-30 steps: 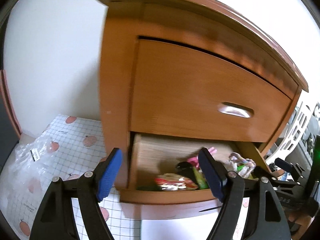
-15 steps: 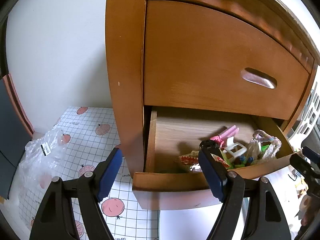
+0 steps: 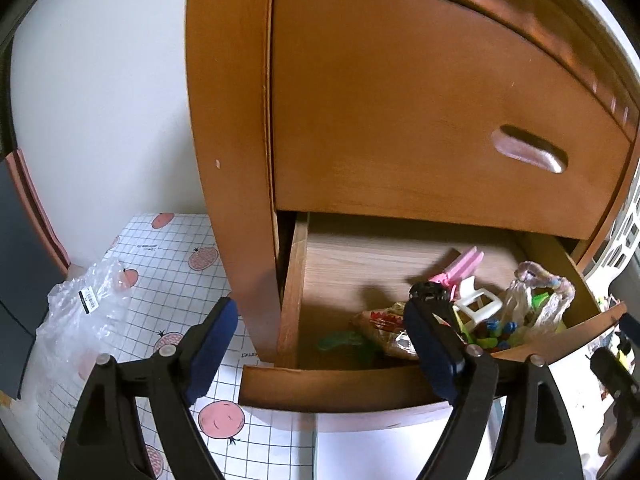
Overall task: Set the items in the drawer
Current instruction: 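Push the drawer front closed with both open tools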
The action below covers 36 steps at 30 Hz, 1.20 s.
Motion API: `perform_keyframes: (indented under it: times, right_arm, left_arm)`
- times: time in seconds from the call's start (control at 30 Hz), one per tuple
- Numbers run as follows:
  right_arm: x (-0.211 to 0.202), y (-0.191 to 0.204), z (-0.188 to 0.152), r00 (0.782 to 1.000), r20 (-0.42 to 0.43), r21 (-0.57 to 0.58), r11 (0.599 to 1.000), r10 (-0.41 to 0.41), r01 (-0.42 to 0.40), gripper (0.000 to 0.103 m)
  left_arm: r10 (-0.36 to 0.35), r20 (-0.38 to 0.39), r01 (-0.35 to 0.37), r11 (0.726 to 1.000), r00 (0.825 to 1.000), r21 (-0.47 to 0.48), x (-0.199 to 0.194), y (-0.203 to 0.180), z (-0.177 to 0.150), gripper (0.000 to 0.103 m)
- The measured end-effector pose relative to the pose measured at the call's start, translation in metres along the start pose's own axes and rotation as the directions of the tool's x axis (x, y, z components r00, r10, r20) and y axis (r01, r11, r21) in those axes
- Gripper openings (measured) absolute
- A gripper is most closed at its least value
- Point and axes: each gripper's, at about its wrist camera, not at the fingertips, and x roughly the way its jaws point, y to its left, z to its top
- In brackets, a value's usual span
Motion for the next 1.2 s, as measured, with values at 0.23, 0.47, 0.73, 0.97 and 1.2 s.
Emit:
perform_keyframes:
  times: [0.23, 0.47, 0.73, 0.97, 1.2]
  right_arm:
    - [-0.007, -0.001, -0.008, 1.000, 0.002, 0.015, 1.000, -0.004, 0.004, 0.101]
    - [-0.001, -0.004, -0.018, 0.999, -0.030, 0.038, 0.999, -0.016, 0.017, 0.101]
    - [0.018, -0.010, -0.015, 0.998, -0.066, 0.064, 0.998, -0.015, 0.019, 0.103]
    - [0.039, -0.011, -0.002, 0.998, -0.061, 0.060, 0.998, -0.012, 0.015, 0.103]
    - [0.074, -0.014, 0.017, 0.997, -0.076, 0.040, 0.999, -0.010, 0.013, 0.103]
  left_arm:
    - [-0.047, 0.090, 0.051, 0.997, 0.995, -0.051, -0.040, 0.003, -0.014, 0.086]
    - [-0.103, 0.110, 0.108, 0.993, 0.989, -0.038, -0.055, -0.010, -0.044, 0.086]
    - [-0.115, 0.073, 0.117, 0.993, 0.991, -0.019, -0.034, -0.026, -0.052, 0.087]
    - [-0.112, 0.083, 0.115, 0.993, 0.990, -0.028, -0.010, -0.027, -0.033, 0.087]
    - [-0.101, 0.078, 0.103, 0.994, 0.992, -0.022, 0.019, -0.032, -0.011, 0.087]
